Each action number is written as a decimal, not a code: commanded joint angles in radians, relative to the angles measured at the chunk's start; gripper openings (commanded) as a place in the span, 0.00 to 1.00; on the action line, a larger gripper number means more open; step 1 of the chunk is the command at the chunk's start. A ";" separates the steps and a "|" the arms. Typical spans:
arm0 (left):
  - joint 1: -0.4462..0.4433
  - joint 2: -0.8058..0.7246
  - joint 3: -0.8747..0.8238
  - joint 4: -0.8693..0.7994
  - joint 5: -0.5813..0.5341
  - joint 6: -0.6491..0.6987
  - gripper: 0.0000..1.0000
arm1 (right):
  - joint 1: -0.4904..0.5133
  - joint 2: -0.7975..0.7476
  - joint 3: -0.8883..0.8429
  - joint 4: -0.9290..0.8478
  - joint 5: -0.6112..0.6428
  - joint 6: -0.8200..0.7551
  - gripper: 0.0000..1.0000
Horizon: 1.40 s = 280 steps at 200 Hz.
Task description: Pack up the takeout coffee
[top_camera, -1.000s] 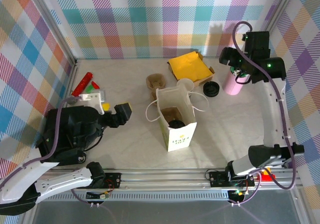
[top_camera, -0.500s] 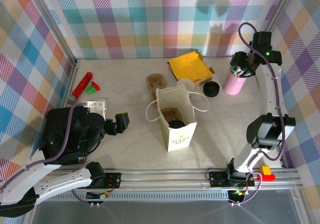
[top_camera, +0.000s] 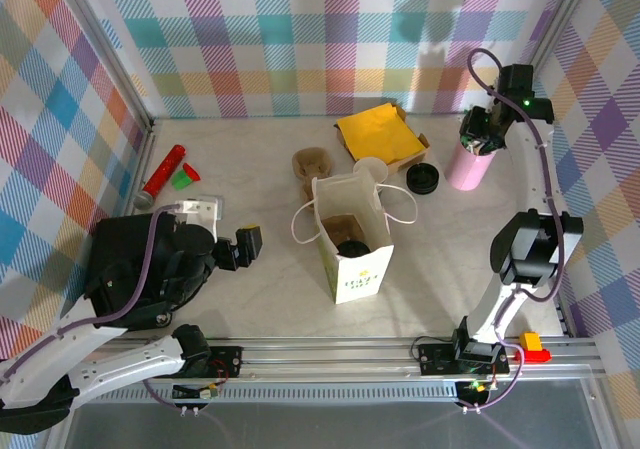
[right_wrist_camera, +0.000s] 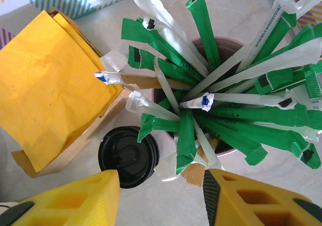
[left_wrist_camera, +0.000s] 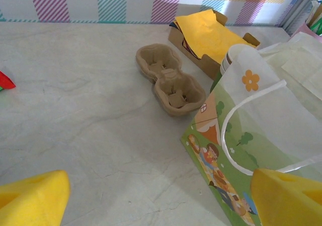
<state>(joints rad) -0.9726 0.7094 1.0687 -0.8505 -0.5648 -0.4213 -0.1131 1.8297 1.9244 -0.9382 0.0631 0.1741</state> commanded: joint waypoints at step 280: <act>0.008 0.056 0.028 0.047 0.062 0.049 0.91 | -0.004 0.060 0.094 0.012 0.059 -0.059 0.13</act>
<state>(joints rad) -0.9726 0.7670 1.0687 -0.8242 -0.5087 -0.3908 -0.1131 1.9224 1.9862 -0.9203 0.1226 0.1146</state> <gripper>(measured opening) 0.912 0.144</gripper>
